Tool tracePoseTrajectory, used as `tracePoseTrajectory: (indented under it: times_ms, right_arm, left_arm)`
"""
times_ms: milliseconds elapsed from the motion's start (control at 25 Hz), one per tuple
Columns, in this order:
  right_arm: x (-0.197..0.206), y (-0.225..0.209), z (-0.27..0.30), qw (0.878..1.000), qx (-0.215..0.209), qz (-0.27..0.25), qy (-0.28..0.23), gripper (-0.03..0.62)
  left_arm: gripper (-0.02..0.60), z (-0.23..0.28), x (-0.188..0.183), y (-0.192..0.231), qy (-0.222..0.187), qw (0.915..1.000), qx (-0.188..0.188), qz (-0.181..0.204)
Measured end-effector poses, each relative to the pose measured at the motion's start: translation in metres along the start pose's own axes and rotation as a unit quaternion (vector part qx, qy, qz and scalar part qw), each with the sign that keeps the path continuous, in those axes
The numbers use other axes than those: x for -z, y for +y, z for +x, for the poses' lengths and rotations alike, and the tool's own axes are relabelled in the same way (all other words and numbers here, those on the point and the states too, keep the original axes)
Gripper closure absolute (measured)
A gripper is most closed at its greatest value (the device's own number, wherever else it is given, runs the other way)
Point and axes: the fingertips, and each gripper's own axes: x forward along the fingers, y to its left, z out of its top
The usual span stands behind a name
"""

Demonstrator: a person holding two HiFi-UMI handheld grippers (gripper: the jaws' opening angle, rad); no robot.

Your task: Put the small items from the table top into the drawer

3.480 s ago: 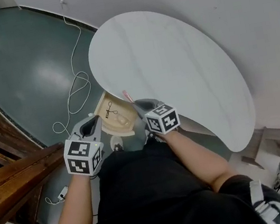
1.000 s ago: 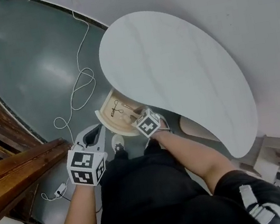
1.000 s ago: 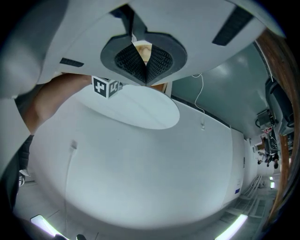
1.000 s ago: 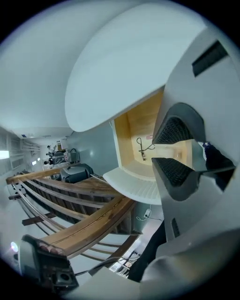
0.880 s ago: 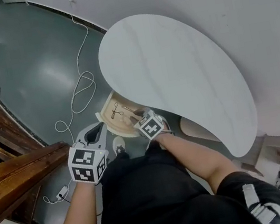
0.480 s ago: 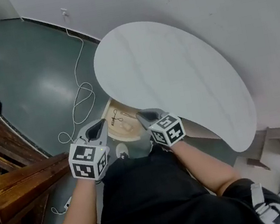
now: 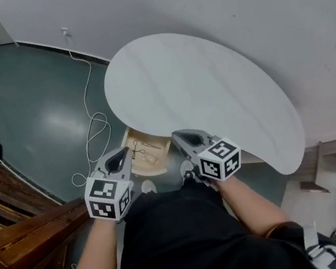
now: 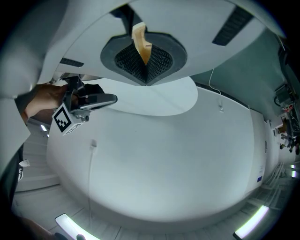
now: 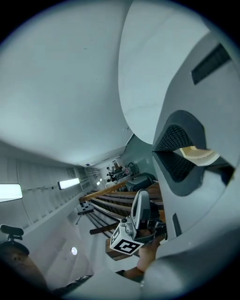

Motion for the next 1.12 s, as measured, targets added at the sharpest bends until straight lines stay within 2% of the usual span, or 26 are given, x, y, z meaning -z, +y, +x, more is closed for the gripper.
tracePoseTrajectory:
  times_ms: [360,560,840,1120]
  right_arm:
    - [-0.015,-0.016,-0.032,0.999,0.041,-0.013,-0.033,0.585]
    - [-0.022,-0.037,-0.048,0.997,0.056,-0.021,-0.041,0.585]
    - [-0.030,-0.065,-0.058,0.998,0.047,-0.026,-0.037,0.585]
    - [-0.028,-0.081,-0.055,0.999,0.028,-0.022,-0.025,0.585]
  left_arm:
    - [0.566,0.009,-0.013,-0.009,-0.009,0.9997,0.017,0.013]
    - [0.566,0.024,-0.035,-0.022,-0.020,0.9993,0.022,0.023]
    - [0.566,0.043,-0.059,-0.035,-0.031,0.9993,0.005,0.021]
    - [0.566,0.057,-0.060,-0.038,-0.022,0.9997,-0.010,0.007]
